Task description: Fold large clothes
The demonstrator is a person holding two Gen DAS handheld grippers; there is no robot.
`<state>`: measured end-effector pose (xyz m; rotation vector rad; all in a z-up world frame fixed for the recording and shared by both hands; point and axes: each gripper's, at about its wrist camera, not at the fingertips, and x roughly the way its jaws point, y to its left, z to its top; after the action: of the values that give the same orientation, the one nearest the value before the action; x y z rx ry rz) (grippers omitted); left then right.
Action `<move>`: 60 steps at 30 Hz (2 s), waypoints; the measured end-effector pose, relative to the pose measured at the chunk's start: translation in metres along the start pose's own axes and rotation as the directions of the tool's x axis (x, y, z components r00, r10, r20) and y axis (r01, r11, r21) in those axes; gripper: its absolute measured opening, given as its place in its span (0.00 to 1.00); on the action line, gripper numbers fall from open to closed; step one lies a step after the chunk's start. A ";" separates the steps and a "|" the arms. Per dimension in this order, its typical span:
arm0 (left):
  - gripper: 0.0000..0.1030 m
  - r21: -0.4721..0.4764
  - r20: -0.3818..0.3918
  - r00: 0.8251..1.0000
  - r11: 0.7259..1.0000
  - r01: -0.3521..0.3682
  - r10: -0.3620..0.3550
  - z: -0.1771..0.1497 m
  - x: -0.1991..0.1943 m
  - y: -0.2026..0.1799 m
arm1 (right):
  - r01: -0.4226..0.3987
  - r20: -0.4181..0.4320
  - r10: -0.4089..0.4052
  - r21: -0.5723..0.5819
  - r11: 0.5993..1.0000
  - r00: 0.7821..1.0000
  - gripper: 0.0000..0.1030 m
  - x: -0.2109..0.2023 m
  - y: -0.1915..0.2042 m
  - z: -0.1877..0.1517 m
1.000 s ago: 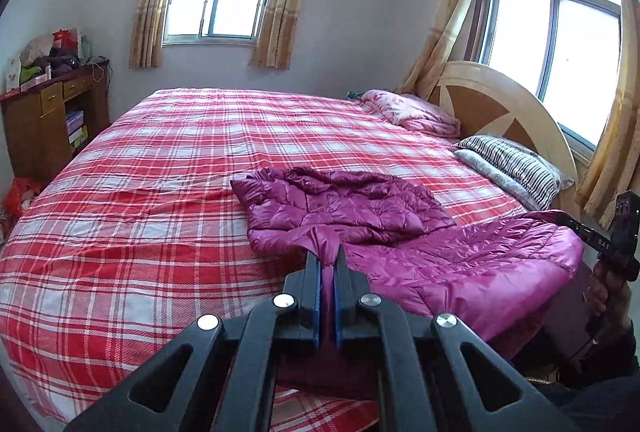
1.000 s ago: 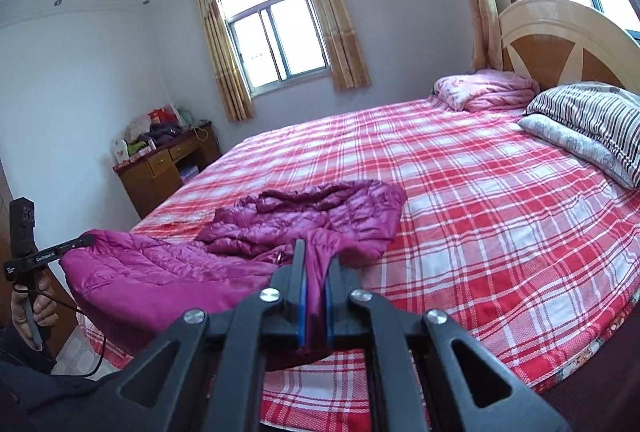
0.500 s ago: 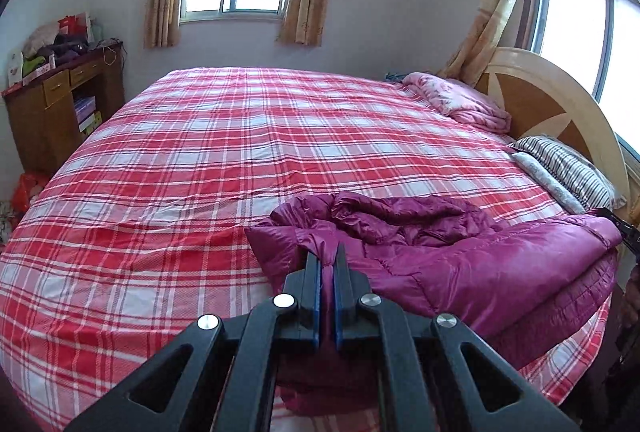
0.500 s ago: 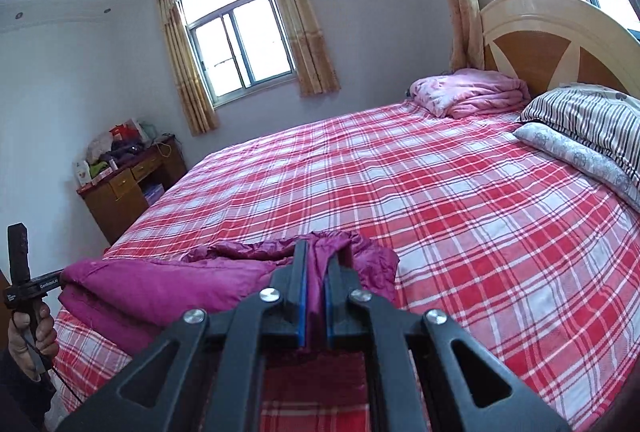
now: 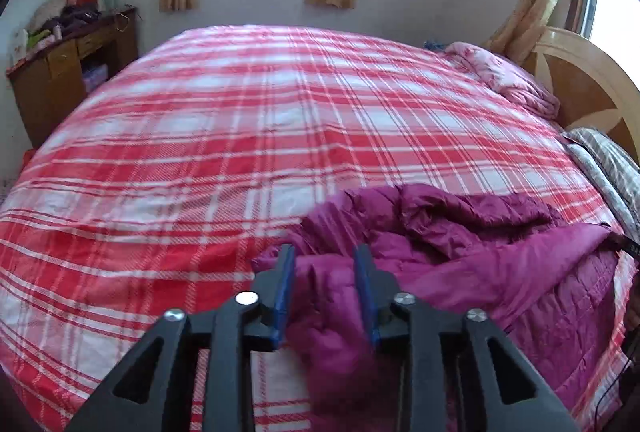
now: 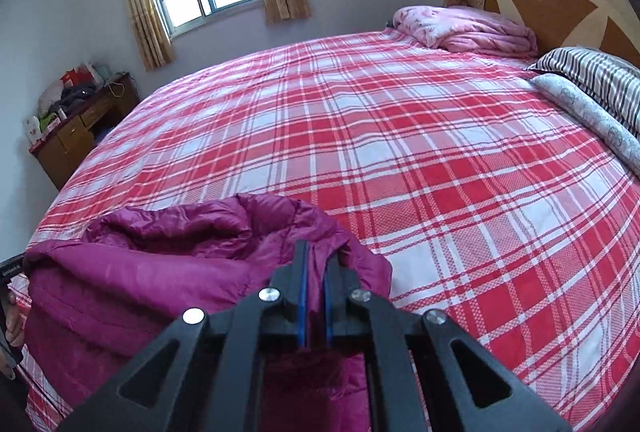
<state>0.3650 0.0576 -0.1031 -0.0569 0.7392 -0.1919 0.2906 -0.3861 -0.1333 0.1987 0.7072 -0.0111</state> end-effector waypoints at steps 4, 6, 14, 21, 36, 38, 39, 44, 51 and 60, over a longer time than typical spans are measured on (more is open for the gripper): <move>0.71 -0.033 0.165 0.979 0.993 -0.115 0.119 0.008 -0.032 0.010 | 0.018 -0.024 -0.018 -0.010 1.000 1.000 0.07 0.009 0.002 0.008; 0.71 -0.002 0.185 0.973 0.990 -0.140 0.138 0.009 -0.037 0.000 | 0.028 -0.030 -0.029 -0.024 0.999 0.999 0.07 0.015 0.007 0.015; 0.74 0.210 0.210 0.967 0.959 -0.190 0.145 -0.014 -0.023 -0.089 | 0.138 0.024 -0.139 0.054 0.989 0.990 0.79 0.027 0.017 0.036; 0.74 0.292 0.213 0.961 0.927 -0.234 0.175 -0.020 0.000 -0.130 | -0.003 0.058 0.010 -0.109 0.994 0.998 0.77 -0.003 0.091 0.013; 0.74 0.240 0.095 0.942 0.911 -0.335 0.321 -0.014 0.090 -0.126 | 0.023 -0.059 -0.036 -0.203 0.979 0.998 0.62 0.080 0.135 -0.010; 0.76 0.245 0.075 0.944 0.912 -0.329 0.321 -0.015 0.096 -0.127 | 0.023 -0.066 -0.036 -0.197 0.980 0.997 0.64 0.084 0.134 -0.011; 0.77 0.242 0.065 0.946 0.915 -0.323 0.317 -0.015 0.098 -0.125 | 0.022 -0.069 -0.037 -0.193 0.981 0.997 0.64 0.085 0.134 -0.011; 0.81 0.227 0.035 0.949 0.922 -0.314 0.314 -0.017 0.106 -0.122 | 0.033 -0.074 -0.048 -0.187 0.982 0.996 0.65 0.087 0.135 -0.014; 0.85 0.251 0.016 0.936 0.905 -0.343 0.351 -0.018 0.115 -0.127 | 0.038 -0.093 -0.055 -0.175 0.984 0.994 0.67 0.093 0.133 -0.014; 0.91 0.248 -0.014 0.930 0.902 -0.353 0.368 -0.016 0.125 -0.126 | 0.057 -0.118 -0.078 -0.178 0.982 0.990 0.70 0.099 0.133 -0.016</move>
<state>0.4250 -0.0894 -0.1833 0.3197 0.7686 0.0734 0.3660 -0.2471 -0.1850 0.0072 0.8348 -0.0017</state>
